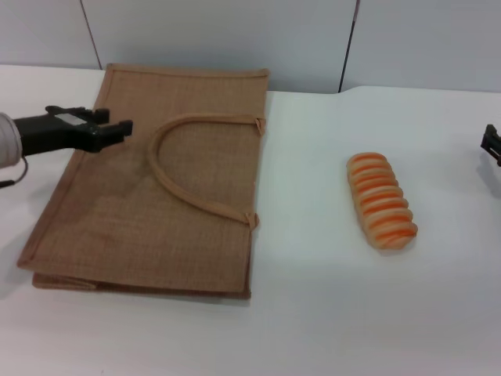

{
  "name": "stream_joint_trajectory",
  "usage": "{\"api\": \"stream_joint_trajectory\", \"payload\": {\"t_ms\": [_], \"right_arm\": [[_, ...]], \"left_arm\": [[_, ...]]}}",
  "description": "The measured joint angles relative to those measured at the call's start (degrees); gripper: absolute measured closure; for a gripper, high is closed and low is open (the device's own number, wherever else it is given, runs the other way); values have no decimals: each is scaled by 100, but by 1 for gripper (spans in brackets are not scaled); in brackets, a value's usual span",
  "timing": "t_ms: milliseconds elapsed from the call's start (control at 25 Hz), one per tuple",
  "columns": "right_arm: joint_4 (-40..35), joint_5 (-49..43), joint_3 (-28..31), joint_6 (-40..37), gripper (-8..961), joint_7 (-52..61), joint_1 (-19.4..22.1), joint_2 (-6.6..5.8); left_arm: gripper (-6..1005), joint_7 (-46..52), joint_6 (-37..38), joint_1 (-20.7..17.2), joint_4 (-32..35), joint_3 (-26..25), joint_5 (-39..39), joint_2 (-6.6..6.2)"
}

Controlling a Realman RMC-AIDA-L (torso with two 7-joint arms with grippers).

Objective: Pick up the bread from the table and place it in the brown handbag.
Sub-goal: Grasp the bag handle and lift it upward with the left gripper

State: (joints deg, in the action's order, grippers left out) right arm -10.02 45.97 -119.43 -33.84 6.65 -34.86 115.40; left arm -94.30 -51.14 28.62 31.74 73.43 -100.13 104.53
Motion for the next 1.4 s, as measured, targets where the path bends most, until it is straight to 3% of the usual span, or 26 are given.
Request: {"api": "stream_joint_trajectory", "payload": {"t_ms": [160, 320, 440, 560, 840, 1400], "right_arm": [[-7, 0, -9, 78, 74, 0, -26, 6], [-33, 0, -11, 146, 74, -19, -54, 8], [-41, 0, -11, 146, 74, -25, -61, 8], [-48, 0, -11, 146, 74, -26, -66, 8], [-53, 0, -11, 146, 74, -29, -77, 9], [-62, 0, -11, 141, 73, -7, -76, 17]], "left_arm": [[477, 1147, -137, 19, 705, -680, 1753, 154], [477, 1909, -636, 111, 1391, -1423, 3324, 394], [478, 2107, -1036, 291, 1629, -1908, 4069, 532], [478, 2134, -1323, 487, 1681, -2156, 4522, 589], [477, 2369, -1648, 762, 1678, -2181, 4945, 599], [477, 3048, -1705, 801, 1643, -2193, 5186, 607]]}}
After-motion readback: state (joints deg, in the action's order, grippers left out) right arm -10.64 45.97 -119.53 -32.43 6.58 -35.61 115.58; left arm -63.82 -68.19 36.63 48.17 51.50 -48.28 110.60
